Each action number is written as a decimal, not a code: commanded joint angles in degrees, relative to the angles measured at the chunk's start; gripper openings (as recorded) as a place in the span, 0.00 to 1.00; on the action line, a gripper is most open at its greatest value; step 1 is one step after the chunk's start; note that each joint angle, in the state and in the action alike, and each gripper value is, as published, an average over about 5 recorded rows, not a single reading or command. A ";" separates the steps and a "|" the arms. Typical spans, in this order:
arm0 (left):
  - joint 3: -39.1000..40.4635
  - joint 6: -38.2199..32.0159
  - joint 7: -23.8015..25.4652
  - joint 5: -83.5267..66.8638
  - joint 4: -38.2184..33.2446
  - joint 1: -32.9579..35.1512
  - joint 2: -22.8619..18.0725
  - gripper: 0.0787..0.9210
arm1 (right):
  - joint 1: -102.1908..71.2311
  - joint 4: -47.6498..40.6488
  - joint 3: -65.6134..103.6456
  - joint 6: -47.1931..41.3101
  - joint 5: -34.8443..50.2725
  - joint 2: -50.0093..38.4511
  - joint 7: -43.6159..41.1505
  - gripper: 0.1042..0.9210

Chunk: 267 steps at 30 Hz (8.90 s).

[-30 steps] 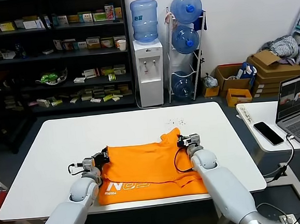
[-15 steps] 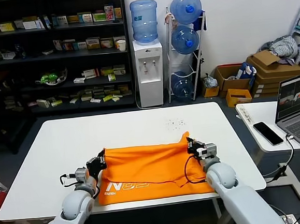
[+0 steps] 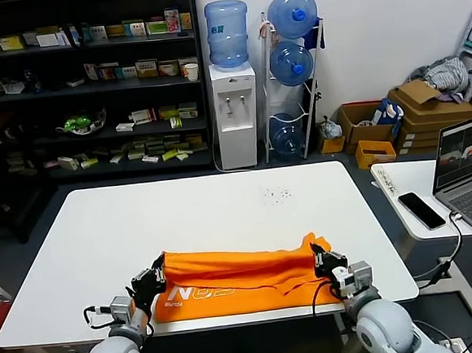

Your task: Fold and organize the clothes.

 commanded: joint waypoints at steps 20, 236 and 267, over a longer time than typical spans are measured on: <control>-2.93 2.61 0.97 1.48 7.11 3.03 -8.60 0.72 | -16.83 12.90 14.26 0.42 -3.39 2.57 -0.59 0.83; 11.08 1.08 2.07 -11.17 -13.38 -0.01 -10.55 0.22 | -10.81 2.33 14.29 12.47 -12.78 14.01 -7.95 0.88; -21.48 -41.34 24.55 4.64 1.70 20.67 -19.22 0.88 | -20.40 2.01 22.86 32.82 -16.17 19.92 -24.24 0.88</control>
